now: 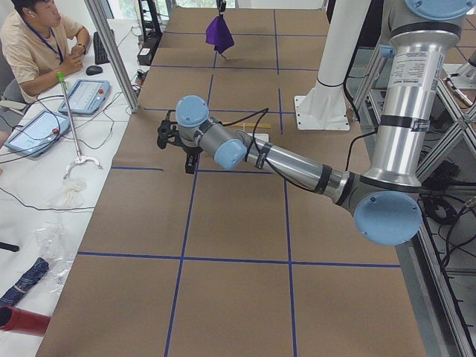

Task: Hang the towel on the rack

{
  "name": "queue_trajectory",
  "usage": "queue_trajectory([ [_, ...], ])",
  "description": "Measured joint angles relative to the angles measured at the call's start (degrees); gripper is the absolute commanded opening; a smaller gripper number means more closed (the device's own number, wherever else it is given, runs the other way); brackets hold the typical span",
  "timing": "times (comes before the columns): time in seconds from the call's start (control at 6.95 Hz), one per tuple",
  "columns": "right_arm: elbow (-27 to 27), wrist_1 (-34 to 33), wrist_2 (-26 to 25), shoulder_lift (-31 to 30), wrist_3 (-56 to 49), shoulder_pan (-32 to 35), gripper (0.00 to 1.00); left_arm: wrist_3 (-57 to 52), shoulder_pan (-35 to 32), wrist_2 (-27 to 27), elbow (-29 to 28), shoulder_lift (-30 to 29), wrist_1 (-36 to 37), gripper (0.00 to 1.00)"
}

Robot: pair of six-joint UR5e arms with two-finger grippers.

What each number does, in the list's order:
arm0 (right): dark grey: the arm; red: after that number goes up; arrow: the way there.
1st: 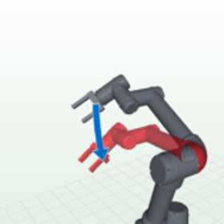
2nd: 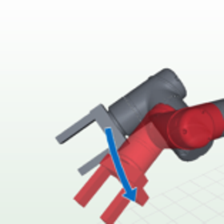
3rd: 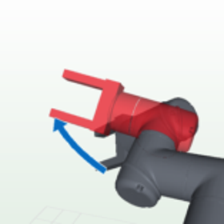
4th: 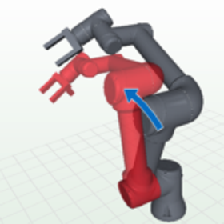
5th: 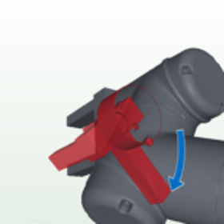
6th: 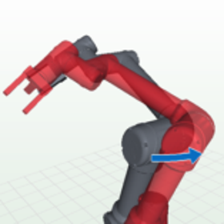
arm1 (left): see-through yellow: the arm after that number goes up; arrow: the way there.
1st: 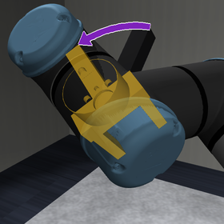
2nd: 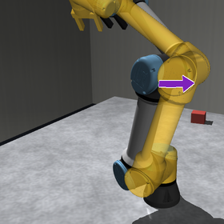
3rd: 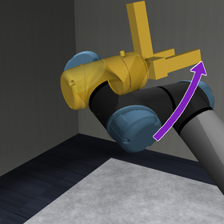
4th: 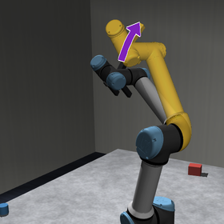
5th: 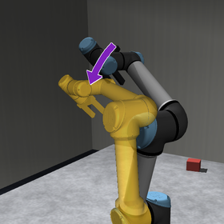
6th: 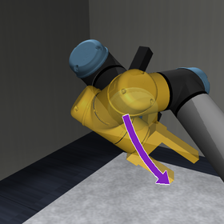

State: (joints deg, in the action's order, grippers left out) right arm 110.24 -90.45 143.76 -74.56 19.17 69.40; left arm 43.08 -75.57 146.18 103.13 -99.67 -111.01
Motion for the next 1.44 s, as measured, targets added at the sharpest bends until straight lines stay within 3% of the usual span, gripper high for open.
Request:
queue_trajectory([
  [0.14,1.49,0.05,-0.32,4.82,8.16,-4.44,0.00,13.23,3.86,0.69,-0.11,-4.77,-1.85,0.88],
  [0.29,1.97,0.17,-0.89,9.32,15.20,-7.96,0.00,26.57,8.16,0.79,-0.33,-9.74,-3.74,0.88],
  [0.58,2.08,0.54,-2.35,15.53,23.47,-12.26,0.00,49.93,15.94,0.32,-1.87,-18.32,-6.73,0.99],
  [0.72,1.99,0.62,-3.23,18.11,26.85,-13.63,0.00,59.50,18.77,0.04,-3.08,-21.05,-8.77,0.99],
  [1.01,1.97,0.75,-6.49,22.17,32.92,-16.04,0.00,75.61,23.17,-2.60,-8.16,-26.13,-17.06,0.98],
  [1.44,2.11,0.82,-8.09,24.58,37.17,-17.34,0.00,87.29,27.26,-11.94,-11.51,-31.39,-21.78,0.98],
])
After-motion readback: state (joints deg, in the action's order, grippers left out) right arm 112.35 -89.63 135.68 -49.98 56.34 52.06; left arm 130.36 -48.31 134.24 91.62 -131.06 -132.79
